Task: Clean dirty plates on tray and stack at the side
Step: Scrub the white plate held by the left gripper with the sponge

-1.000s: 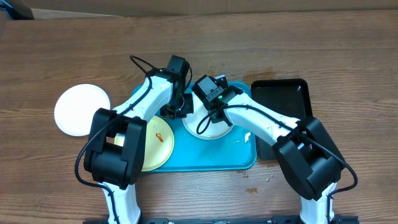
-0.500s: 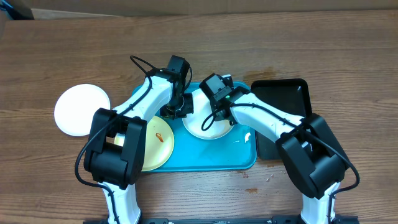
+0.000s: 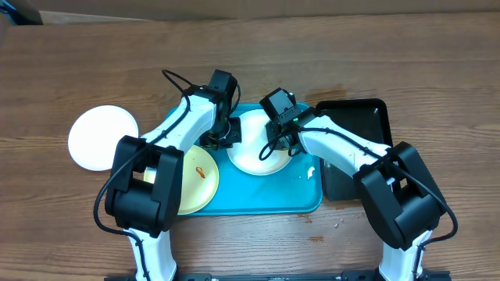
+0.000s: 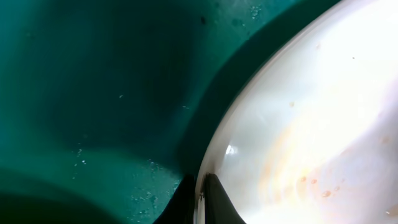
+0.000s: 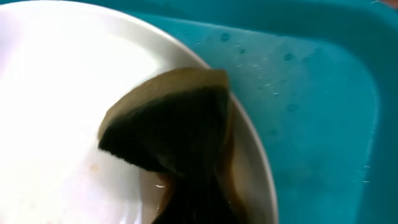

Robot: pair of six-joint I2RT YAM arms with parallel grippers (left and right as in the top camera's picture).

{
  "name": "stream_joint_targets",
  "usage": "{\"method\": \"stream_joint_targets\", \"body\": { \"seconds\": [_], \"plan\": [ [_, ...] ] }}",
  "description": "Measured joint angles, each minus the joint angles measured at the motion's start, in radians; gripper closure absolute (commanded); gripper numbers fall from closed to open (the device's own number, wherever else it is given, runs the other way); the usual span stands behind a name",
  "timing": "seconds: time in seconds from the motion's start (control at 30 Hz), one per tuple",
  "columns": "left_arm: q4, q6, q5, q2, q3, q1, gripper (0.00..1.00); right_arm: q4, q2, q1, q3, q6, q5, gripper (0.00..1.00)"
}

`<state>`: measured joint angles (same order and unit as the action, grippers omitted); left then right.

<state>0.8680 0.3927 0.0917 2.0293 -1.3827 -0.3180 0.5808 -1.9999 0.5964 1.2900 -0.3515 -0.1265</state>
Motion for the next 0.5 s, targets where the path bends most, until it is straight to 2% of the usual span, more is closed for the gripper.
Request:
{"method": "stream_joint_targets", "body": {
  "seconds": [0.27,0.5],
  "plan": [
    [0.003,-0.003,-0.014,0.0,0.0,0.0,0.96,-0.041,0.0,-0.005,-0.002,-0.014,0.175,0.96],
    [0.003,-0.003,-0.014,0.0,0.0,0.0,0.96,-0.079,-0.016,-0.051,-0.006,-0.012,0.462,0.96]
  ]
}}
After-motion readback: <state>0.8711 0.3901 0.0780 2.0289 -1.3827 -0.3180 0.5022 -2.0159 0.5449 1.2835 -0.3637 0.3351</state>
